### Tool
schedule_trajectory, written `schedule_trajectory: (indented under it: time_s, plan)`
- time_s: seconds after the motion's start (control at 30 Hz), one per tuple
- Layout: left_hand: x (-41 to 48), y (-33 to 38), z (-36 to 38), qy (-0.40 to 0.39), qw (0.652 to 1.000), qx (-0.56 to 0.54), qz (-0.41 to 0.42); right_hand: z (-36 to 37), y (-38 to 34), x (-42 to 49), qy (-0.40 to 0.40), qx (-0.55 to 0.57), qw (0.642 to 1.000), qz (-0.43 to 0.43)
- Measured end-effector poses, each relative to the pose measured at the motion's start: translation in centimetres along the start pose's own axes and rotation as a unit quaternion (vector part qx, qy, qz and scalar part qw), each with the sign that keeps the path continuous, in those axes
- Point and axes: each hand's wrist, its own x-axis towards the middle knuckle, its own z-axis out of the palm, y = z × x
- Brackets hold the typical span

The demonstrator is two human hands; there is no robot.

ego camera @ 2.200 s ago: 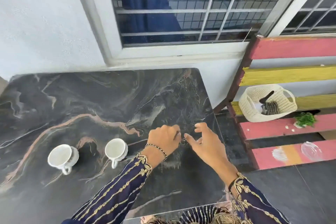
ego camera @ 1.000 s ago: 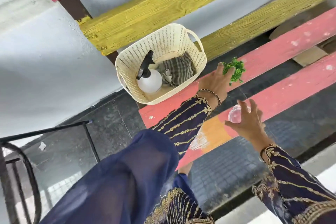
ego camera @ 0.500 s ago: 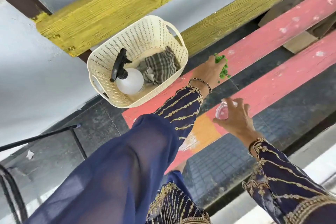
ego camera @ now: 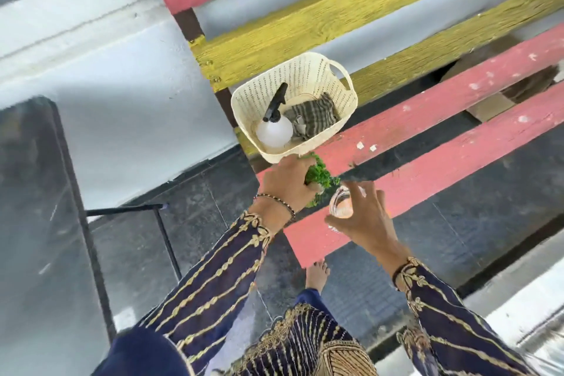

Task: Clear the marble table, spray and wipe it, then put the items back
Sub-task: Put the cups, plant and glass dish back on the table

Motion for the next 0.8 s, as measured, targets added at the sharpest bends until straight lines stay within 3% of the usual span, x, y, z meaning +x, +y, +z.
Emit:
schedule_trajectory:
  time_s: [0.13,0.43,0.8]
  plan:
    - [-9.9,-4.3,-6.0,0.068,0.996,-0.054,-0.032,0.9,-7.8,-5.9,0.015,-0.003,0.998,-0.067]
    - [-33.0,-14.2,-18.1,0.234,0.967,-0.047,-0.094,2.3,-27.1,-20.2,0.019,-0.060,0.971,-0.230]
    - [-49.5,-25.9,-23.3,0.345,0.912,-0.048,-0.218,9.3,-42.8,-28.5,-0.035,-0.084,0.926,-0.367]
